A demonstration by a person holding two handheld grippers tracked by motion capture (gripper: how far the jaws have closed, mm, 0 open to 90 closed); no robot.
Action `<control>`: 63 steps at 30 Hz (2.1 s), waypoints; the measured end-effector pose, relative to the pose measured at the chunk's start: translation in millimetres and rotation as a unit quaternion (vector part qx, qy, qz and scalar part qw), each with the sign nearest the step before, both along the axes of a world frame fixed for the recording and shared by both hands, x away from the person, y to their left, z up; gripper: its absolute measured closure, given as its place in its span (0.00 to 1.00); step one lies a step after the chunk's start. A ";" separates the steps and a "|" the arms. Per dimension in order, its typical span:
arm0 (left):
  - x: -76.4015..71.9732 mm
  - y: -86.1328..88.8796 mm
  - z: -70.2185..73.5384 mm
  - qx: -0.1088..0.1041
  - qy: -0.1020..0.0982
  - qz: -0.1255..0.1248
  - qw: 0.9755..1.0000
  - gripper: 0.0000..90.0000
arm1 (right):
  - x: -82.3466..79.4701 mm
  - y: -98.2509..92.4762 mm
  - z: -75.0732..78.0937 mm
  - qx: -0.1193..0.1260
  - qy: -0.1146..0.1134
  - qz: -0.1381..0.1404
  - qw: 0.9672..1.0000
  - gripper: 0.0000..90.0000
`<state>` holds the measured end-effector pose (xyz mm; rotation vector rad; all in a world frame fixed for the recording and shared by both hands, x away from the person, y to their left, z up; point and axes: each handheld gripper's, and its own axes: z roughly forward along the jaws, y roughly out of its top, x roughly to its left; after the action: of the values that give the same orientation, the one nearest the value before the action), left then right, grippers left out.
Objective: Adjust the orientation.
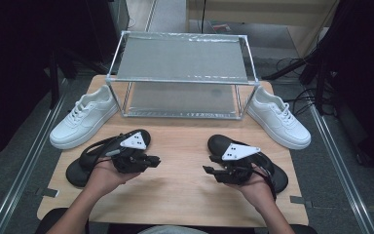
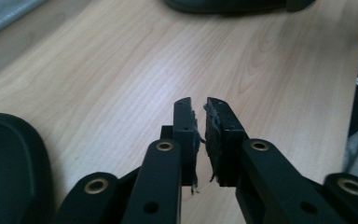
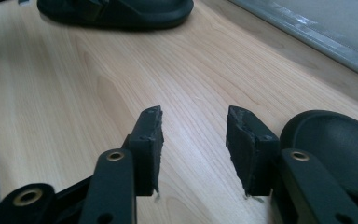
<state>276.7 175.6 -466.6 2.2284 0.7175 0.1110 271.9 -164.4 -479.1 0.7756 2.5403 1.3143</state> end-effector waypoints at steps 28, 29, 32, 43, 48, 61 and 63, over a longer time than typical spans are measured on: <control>-1.1 -6.0 2.6 -0.044 0.011 -0.008 0.999 0.57 | 7.0 -8.3 3.6 0.032 0.054 -0.040 0.997 0.56; -0.8 -6.5 1.9 -0.040 0.009 -0.008 0.999 0.55 | 6.2 -7.9 3.9 0.030 0.048 -0.039 0.998 0.56; 0.2 -7.0 -0.7 -0.037 0.008 -0.004 0.999 0.48 | 4.2 -7.1 4.2 0.019 0.029 -0.033 0.999 0.52; 0.9 -12.0 -0.8 -0.027 0.011 -0.008 1.000 0.45 | 4.9 -10.5 5.8 0.020 0.025 -0.058 0.998 0.39; 2.1 -7.5 -0.1 -0.028 0.013 -0.006 0.999 0.52 | 5.2 -9.3 4.4 0.010 0.021 -0.049 0.999 0.39; 4.7 7.1 4.0 -0.034 0.024 0.030 0.999 0.60 | 5.0 -5.0 6.1 0.009 0.011 -0.041 0.999 0.41; 5.1 10.9 5.3 -0.041 0.044 0.033 0.998 0.69 | 6.7 -3.3 5.0 0.007 0.010 -0.036 0.999 0.41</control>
<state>281.8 186.5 -461.3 2.1433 0.8283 0.0166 278.7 -167.6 -474.1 0.8793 2.4967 1.3097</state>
